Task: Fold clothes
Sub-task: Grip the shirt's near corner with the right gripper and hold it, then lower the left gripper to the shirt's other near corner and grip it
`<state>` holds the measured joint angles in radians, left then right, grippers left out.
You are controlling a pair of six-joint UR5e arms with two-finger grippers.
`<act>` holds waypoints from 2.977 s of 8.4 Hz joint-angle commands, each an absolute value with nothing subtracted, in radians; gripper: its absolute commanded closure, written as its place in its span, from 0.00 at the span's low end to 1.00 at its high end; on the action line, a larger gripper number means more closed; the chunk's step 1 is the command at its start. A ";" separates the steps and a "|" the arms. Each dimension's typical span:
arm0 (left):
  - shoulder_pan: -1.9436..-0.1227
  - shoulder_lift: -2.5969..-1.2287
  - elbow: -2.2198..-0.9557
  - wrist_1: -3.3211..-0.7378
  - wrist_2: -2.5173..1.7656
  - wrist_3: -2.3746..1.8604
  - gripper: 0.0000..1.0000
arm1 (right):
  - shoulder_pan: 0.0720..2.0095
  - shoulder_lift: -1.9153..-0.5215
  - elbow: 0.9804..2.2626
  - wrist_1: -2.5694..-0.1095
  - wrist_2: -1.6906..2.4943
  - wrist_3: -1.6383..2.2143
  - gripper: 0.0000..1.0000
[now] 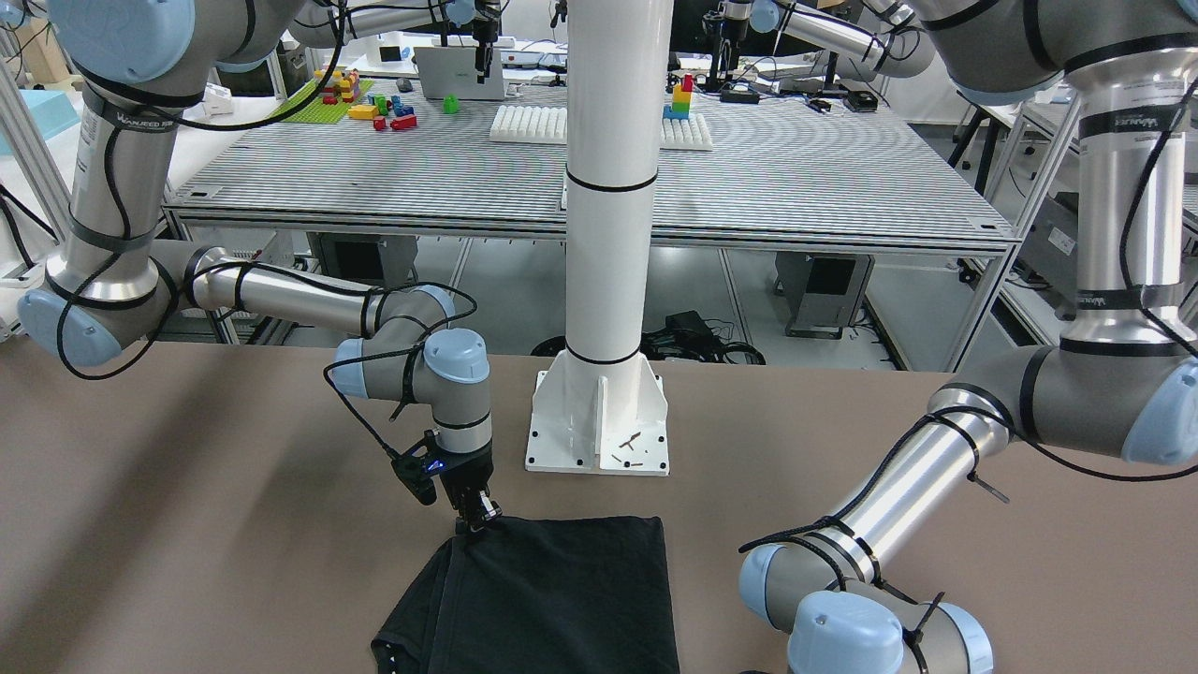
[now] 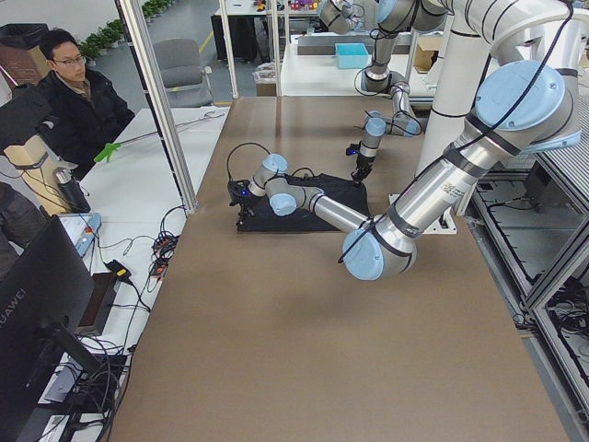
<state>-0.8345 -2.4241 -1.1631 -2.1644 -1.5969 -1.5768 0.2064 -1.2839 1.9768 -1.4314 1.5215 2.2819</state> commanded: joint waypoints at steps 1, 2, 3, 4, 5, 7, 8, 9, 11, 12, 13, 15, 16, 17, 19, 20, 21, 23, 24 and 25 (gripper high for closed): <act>-0.834 -2.424 -1.164 -2.164 -1.598 -1.578 0.06 | 0.213 -1.288 2.012 -1.433 1.528 2.280 1.00; -0.834 -2.424 -1.164 -2.164 -1.598 -1.580 0.06 | 0.215 -1.295 2.034 -1.440 1.531 2.279 1.00; -0.834 -2.424 -1.163 -2.163 -1.600 -1.580 0.06 | 0.209 -1.305 2.025 -1.440 1.532 2.267 1.00; -0.834 -2.422 -1.163 -2.163 -1.600 -1.580 0.06 | 0.209 -1.305 2.013 -1.442 1.528 2.266 0.83; -0.834 -2.422 -1.163 -2.164 -1.598 -1.580 0.06 | 0.209 -1.305 2.007 -1.443 1.525 2.266 0.62; -0.834 -2.424 -1.164 -2.163 -1.598 -1.600 0.06 | 0.210 -1.304 1.967 -1.443 1.522 2.264 0.44; -0.825 -2.424 -1.164 -2.163 -1.597 -1.606 0.06 | 0.213 -1.305 1.960 -1.443 1.522 2.263 0.42; -0.821 -2.424 -1.164 -2.163 -1.583 -1.608 0.06 | 0.213 -1.304 1.960 -1.443 1.522 2.261 0.41; -0.821 -2.424 -1.164 -2.163 -1.582 -1.609 0.06 | 0.212 -1.302 1.960 -1.451 1.522 2.264 0.52; -0.821 -2.425 -1.164 -2.163 -1.582 -1.609 0.06 | 0.212 -1.302 1.960 -1.451 1.522 2.266 0.77; -0.821 -2.425 -1.164 -2.163 -1.582 -1.609 0.06 | 0.215 -1.298 1.967 -1.451 1.523 2.266 1.00; -0.813 -2.425 -1.164 -2.163 -1.578 -1.615 0.06 | 0.227 -1.295 1.970 -1.450 1.523 2.264 1.00; -0.813 -2.425 -1.164 -2.163 -1.578 -1.615 0.06 | 0.229 -1.290 1.988 -1.451 1.529 2.264 1.00; -0.813 -2.425 -1.164 -2.163 -1.580 -1.615 0.06 | 0.229 -1.281 2.015 -1.491 1.531 2.263 1.00; -0.807 -2.424 -1.184 -2.163 -1.585 -1.644 0.06 | 0.227 -1.279 2.051 -1.532 1.534 2.260 1.00; -0.798 -2.398 -1.245 -2.142 -1.588 -1.681 0.06 | 0.227 -1.273 2.052 -1.532 1.535 2.260 1.00; -0.754 -2.332 -1.393 -2.069 -1.592 -1.731 0.06 | 0.226 -1.275 2.054 -1.529 1.536 2.260 1.00; -0.619 -2.139 -1.764 -1.906 -1.582 -1.866 0.06 | 0.224 -1.278 2.054 -1.529 1.540 2.260 1.00; -0.524 -2.014 -1.908 -1.902 -1.531 -1.934 0.06 | 0.225 -1.281 2.057 -1.528 1.540 2.260 1.00; -0.415 -1.932 -1.989 -1.902 -1.437 -1.984 0.06 | 0.225 -1.284 2.060 -1.528 1.540 2.260 1.00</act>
<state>-0.5959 -2.1172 -1.7621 -1.9326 -1.5559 -1.8720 0.2248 -1.2784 2.0553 -1.5288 1.5394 2.2596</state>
